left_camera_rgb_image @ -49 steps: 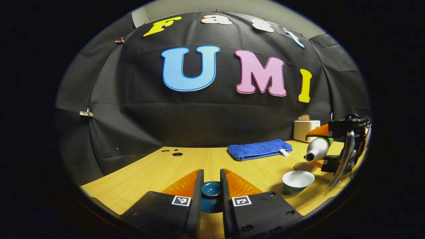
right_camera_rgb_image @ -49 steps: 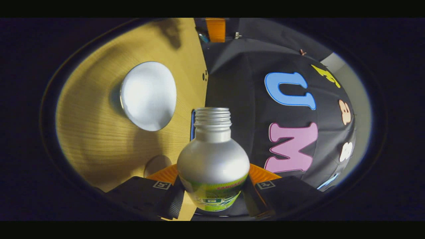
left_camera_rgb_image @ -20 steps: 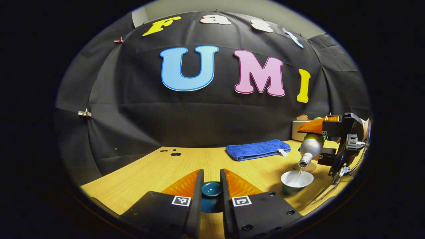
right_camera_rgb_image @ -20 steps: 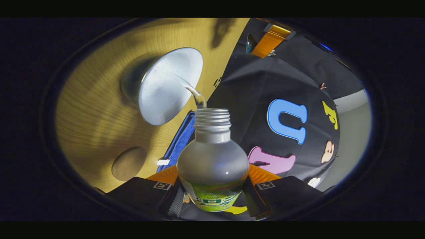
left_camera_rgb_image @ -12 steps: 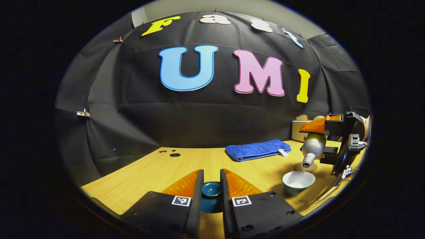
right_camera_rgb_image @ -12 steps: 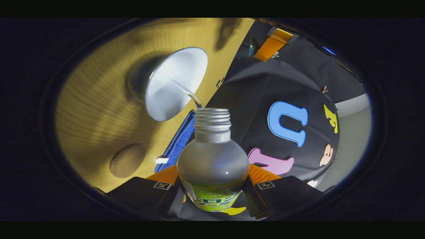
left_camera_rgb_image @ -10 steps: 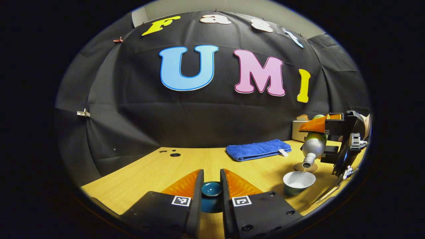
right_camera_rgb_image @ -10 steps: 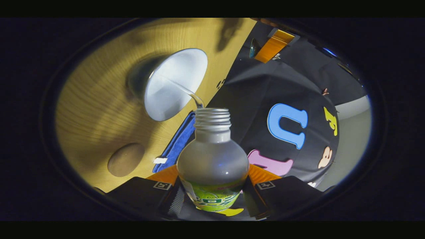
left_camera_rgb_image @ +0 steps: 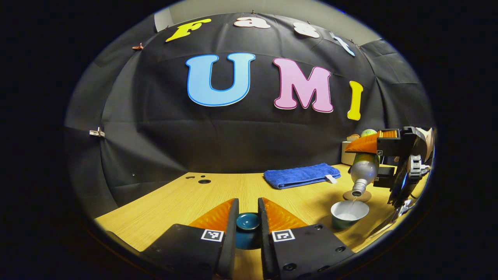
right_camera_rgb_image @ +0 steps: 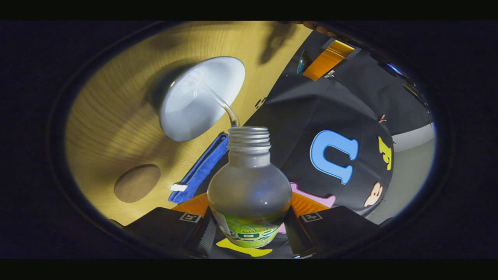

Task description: Open the teacup lid with one hand, grasp the water bottle and pour water into the teacup with the other hand; after pouring, place the water bottle on the coaster and then close the teacup lid.

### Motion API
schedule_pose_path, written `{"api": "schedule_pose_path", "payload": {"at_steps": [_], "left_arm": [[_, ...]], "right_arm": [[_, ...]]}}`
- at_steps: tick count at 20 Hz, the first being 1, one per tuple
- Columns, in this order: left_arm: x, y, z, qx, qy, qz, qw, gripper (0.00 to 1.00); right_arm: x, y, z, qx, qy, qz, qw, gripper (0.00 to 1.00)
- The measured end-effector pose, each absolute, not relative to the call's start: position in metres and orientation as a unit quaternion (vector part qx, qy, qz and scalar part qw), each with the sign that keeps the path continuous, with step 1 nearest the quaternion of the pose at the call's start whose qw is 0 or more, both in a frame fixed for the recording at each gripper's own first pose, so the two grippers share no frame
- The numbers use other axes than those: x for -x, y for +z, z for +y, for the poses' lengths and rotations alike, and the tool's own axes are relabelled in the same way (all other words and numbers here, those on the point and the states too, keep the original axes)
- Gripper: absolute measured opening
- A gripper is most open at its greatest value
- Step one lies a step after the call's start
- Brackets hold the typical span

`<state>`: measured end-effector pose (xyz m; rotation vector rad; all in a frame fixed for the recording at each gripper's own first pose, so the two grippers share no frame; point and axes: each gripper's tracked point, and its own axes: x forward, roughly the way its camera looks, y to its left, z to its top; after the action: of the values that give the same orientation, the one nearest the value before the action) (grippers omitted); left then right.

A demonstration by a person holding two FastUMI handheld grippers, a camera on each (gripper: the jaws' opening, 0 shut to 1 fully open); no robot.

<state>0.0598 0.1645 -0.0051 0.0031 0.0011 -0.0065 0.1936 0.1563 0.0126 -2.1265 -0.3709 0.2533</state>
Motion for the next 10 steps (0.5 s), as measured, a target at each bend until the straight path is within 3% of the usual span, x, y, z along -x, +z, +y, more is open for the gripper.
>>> {"api": "schedule_pose_path", "payload": {"at_steps": [10], "left_arm": [[-0.06, -0.005, 0.162, -0.002, -0.008, 0.0, 1.0, 0.31]], "right_arm": [[-0.188, 0.044, 0.163, 0.876, 0.087, -0.173, 0.442, 0.77]]}}
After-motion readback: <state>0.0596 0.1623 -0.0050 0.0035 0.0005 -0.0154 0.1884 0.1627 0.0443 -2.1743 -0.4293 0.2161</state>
